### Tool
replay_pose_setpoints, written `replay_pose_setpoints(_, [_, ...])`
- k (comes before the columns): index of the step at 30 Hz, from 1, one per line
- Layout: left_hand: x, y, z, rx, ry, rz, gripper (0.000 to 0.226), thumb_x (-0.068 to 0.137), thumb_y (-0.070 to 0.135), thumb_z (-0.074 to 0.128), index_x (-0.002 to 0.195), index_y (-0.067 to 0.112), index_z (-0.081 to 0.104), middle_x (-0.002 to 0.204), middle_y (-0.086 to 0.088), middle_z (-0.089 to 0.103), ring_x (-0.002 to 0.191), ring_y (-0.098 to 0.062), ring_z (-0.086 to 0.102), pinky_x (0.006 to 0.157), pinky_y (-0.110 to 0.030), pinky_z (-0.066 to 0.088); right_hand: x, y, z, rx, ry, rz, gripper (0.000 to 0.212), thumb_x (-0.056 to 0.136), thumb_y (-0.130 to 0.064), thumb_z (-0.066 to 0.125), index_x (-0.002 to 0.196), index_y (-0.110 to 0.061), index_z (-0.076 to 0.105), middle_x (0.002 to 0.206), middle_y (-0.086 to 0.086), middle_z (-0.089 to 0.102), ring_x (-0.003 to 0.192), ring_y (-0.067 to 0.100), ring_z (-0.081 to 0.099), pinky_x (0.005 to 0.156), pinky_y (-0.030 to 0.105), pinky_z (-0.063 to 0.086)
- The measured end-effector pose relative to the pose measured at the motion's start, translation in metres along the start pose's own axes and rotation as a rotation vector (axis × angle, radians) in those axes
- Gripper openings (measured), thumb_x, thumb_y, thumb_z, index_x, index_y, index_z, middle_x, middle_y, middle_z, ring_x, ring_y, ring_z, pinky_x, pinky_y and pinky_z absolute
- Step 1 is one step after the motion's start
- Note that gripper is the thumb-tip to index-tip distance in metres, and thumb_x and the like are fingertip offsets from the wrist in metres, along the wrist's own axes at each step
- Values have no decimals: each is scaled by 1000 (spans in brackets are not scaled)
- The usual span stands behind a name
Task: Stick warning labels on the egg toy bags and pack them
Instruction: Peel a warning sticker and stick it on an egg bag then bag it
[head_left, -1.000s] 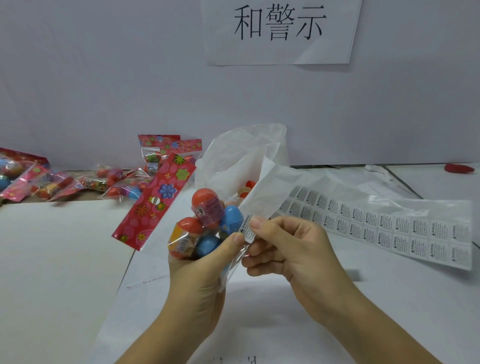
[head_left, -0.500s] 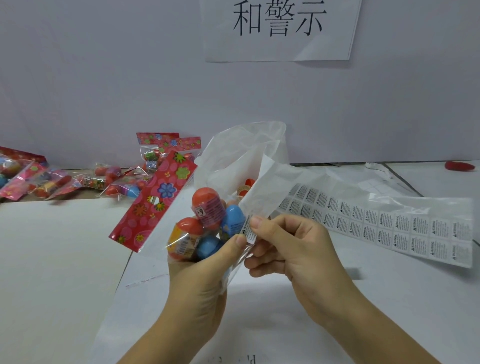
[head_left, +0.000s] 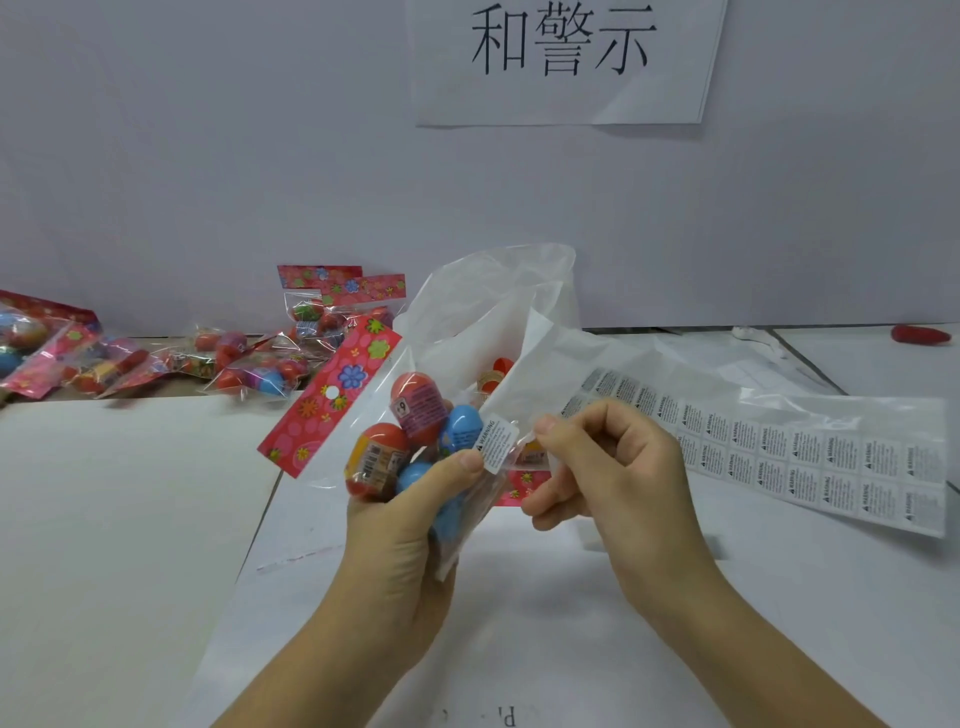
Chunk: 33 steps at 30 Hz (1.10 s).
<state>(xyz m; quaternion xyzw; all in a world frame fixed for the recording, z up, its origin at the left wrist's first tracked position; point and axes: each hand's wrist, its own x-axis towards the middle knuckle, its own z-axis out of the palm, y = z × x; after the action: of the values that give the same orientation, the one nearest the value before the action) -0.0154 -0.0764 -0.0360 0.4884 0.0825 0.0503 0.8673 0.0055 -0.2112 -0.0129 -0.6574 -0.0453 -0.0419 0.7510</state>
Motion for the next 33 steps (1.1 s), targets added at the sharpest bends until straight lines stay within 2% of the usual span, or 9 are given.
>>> replay_pose_setpoints(2, [0,1,1,-25,35,14,46,38,19,79,85,16,76,86,-10,77,73,-21,75,52,-23,56,2,0,-1,-60,-32,23,35,67,-39,75,80,-12,58,61,8,61,46,19,62,41,29,49])
replay_pose_setpoints(5, [0,2,5,-33,0,2,47,39,17,78,86,15,77,87,-10,77,76,-22,75,54,-25,57,3,1,-1,-145,-83,49,50,64,-51,82,90,-14,62,65,6,60,46,16,59,40,30,49])
replay_pose_setpoints(8, [-3,8,7,-29,-4,-31,62,37,16,77,99,13,69,85,-10,76,74,-20,75,54,-24,57,4,1,-1,-87,-144,24,35,67,-42,71,83,-11,67,59,4,62,45,16,57,39,28,49])
replay_pose_setpoints(12, [-1,16,2,-14,-63,-67,64,41,14,76,104,11,66,88,-11,76,73,-18,74,54,-23,56,5,2,-3,-2,-137,11,17,83,-23,66,78,-8,67,60,7,65,48,17,61,41,27,50])
replay_pose_setpoints(15, [2,24,-4,-10,-147,-83,71,46,-5,78,114,5,62,99,-15,74,78,-20,73,59,-24,58,5,3,-2,78,-127,47,20,80,-27,63,81,-7,67,64,7,67,51,20,65,43,26,51])
replay_pose_setpoints(20, [5,34,-8,-18,-246,-113,51,63,-2,68,113,6,62,108,-20,72,89,-29,74,64,-29,59,5,2,0,177,-86,84,18,77,-28,62,70,-14,71,64,10,68,50,21,66,44,25,52])
replay_pose_setpoints(23, [6,40,-11,55,-258,-153,52,69,0,81,115,10,61,108,-18,73,90,-35,73,61,-32,60,5,0,-1,197,-58,73,19,78,-28,62,67,-17,72,64,11,68,51,21,66,45,25,53])
replay_pose_setpoints(29, [11,48,-13,206,-114,-131,67,45,20,82,109,22,64,93,-11,76,76,-33,75,48,-28,56,5,-1,-1,195,-46,55,18,76,-31,61,70,-16,71,65,8,70,54,22,68,46,26,54])
replay_pose_setpoints(33, [10,49,-12,256,-103,-101,69,40,26,83,107,26,66,81,-4,76,65,-24,73,42,-22,50,4,-1,-1,189,-48,56,21,76,-31,60,77,-12,68,65,8,70,56,21,69,46,25,54])
